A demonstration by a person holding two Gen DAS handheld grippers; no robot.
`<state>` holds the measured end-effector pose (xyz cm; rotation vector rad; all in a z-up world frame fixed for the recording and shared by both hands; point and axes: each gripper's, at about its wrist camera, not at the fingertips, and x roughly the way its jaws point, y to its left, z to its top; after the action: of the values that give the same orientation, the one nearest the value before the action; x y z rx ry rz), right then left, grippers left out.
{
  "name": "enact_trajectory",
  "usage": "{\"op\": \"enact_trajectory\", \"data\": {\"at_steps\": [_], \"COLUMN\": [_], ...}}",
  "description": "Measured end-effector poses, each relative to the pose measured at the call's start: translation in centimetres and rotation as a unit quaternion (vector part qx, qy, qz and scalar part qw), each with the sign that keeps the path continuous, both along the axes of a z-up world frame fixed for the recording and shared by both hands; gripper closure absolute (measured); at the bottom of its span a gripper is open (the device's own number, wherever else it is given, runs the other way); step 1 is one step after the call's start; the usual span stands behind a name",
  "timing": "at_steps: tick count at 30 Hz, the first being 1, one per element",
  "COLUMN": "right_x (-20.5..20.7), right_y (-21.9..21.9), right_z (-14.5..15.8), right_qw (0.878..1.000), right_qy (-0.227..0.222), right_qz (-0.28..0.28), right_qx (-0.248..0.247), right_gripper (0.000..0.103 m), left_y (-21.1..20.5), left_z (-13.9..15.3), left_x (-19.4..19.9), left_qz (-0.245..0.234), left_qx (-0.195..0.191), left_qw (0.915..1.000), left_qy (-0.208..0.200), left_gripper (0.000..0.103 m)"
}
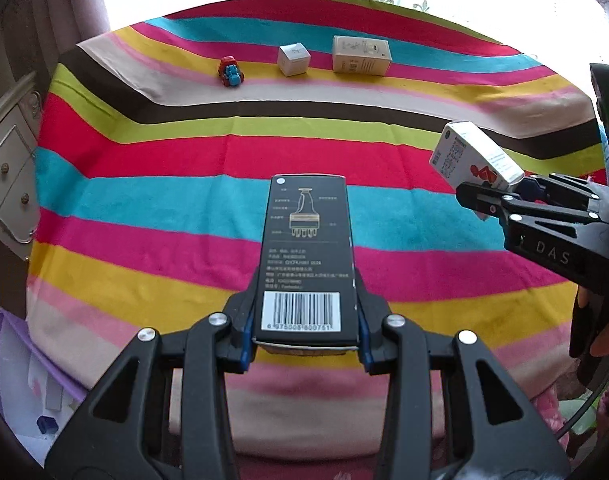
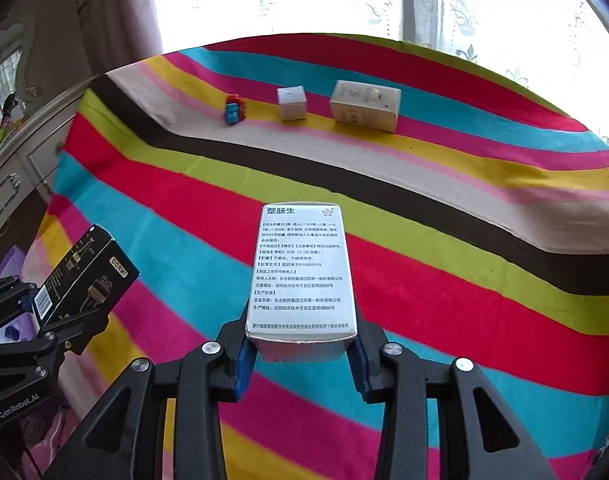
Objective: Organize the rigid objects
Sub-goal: 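Carry both held boxes over the storage box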
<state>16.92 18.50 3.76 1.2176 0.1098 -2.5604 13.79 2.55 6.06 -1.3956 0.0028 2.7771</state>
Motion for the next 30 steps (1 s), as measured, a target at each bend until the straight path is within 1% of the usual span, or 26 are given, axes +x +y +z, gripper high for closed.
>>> {"op": "enact_trajectory", "data": {"at_steps": [4, 14, 19, 23, 30], "right_x": [1.5, 4.1, 5.3, 6.0, 7.2], "right_y": [-0.7, -3.4, -5.2, -6.8, -9.4], "right_z": [0.8, 2.3, 3.0, 3.5, 3.5], "right_qw": [1.000, 0.999, 0.998, 0.996, 0.993], "right_qy": [0.005, 0.015, 0.023, 0.030, 0.035], "right_qz": [0.007, 0.041, 0.065, 0.083, 0.113], "right_qx": [0.001, 0.009, 0.015, 0.019, 0.025], "right_gripper": [0.063, 0.063, 0.063, 0.063, 0.063], "left_y": [-0.7, -2.7, -4.7, -6.3, -8.9], "left_z": [0.6, 1.3, 1.7, 2.6, 3.9], "left_x": [1.6, 3.7, 4.8, 5.7, 6.7], "left_qz": [0.003, 0.012, 0.028, 0.042, 0.065], "left_qx": [-0.005, -0.007, -0.007, -0.010, -0.011], "left_qw": [1.0000, 0.9998, 0.9995, 0.9986, 0.9967], "left_qy": [0.006, 0.011, 0.017, 0.030, 0.048], "left_gripper": [0.061, 0.061, 0.061, 0.061, 0.061]}}
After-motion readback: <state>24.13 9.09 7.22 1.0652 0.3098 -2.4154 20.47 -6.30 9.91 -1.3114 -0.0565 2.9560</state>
